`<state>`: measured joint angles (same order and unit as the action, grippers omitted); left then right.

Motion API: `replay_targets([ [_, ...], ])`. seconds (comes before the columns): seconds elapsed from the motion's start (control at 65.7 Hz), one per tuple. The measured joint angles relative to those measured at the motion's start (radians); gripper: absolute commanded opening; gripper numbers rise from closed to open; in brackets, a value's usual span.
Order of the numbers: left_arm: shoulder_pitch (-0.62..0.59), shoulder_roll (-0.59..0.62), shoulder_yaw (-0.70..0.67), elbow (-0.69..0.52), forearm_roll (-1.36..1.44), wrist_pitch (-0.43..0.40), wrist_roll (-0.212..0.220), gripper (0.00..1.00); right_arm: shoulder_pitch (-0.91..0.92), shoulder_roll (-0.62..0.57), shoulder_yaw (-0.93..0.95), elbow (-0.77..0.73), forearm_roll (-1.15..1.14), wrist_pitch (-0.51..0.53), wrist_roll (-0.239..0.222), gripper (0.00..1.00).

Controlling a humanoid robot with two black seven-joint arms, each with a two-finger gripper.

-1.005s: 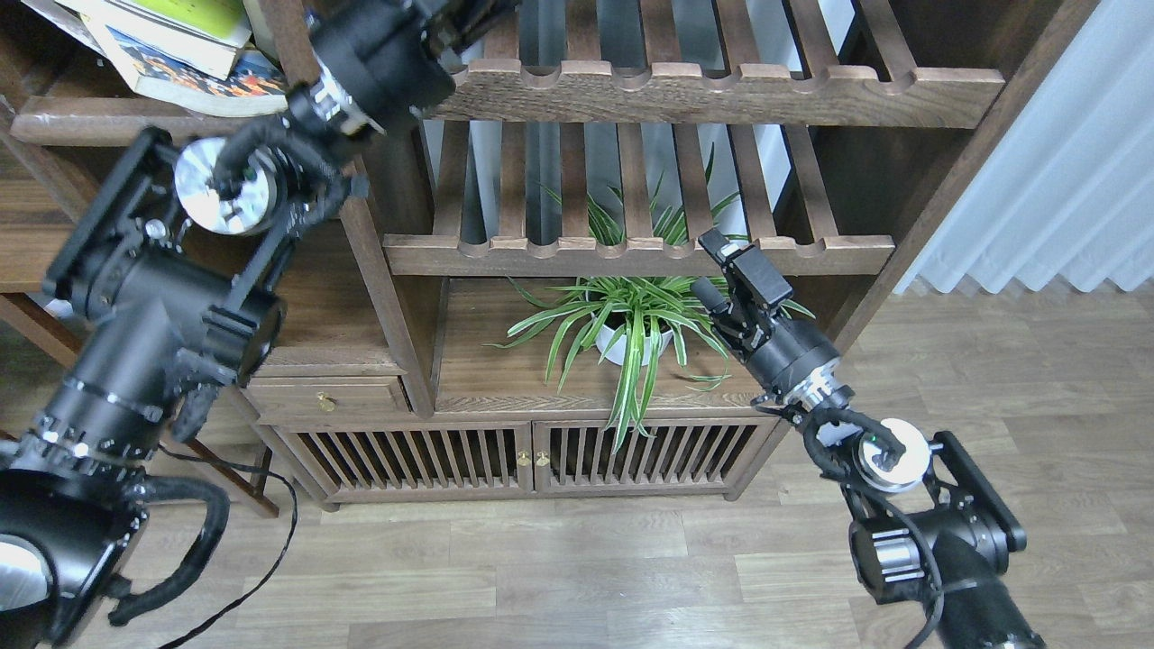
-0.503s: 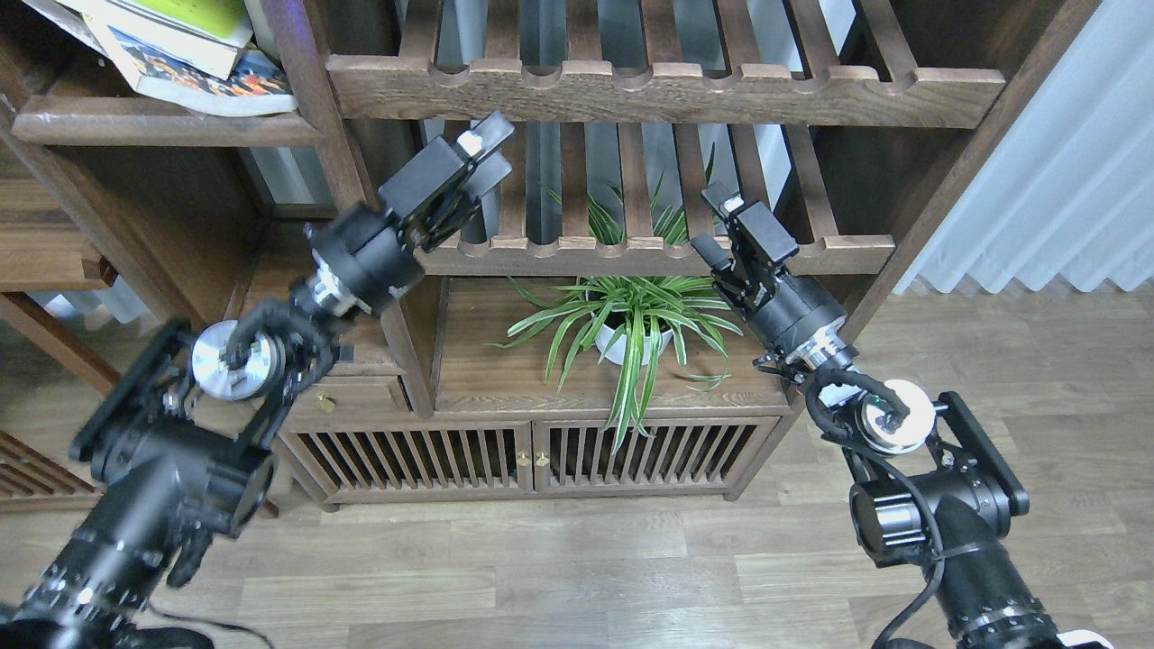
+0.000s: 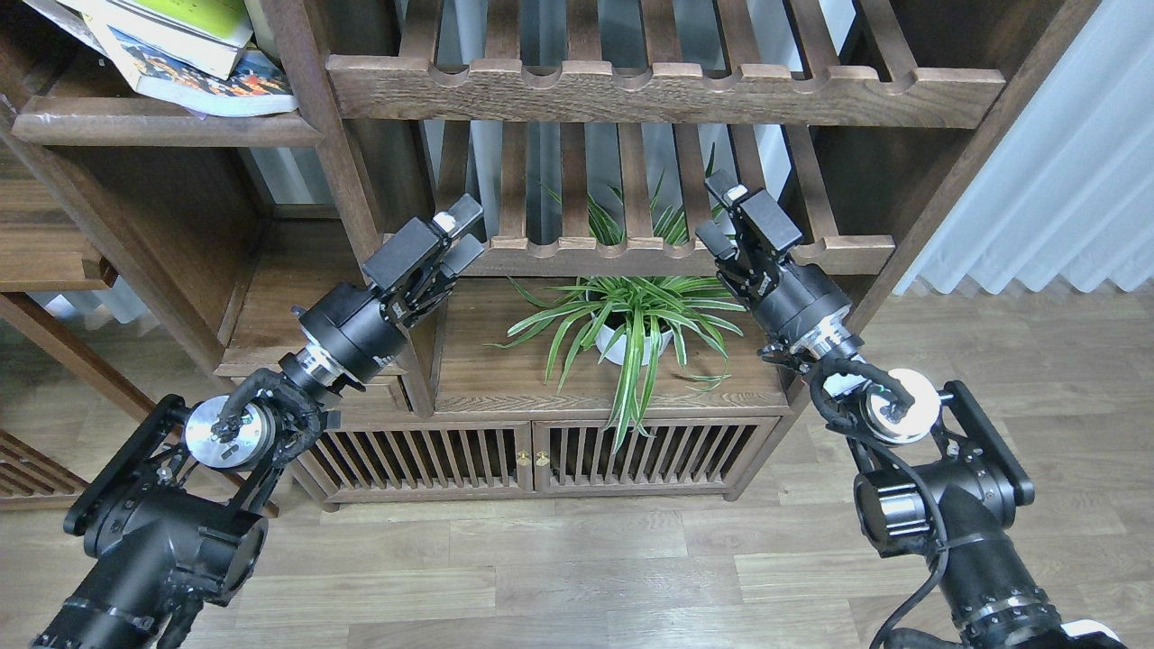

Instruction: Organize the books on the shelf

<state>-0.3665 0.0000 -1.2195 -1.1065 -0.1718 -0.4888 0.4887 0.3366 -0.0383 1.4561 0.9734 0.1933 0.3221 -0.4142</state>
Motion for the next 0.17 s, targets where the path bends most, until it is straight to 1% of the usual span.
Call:
replay_targets([
  [0.168,0.045,0.0,-0.005,0.01,0.0,0.0,0.0,0.99,-0.033,0.003,-0.003,-0.048,0.0,0.009,0.0,1.0],
])
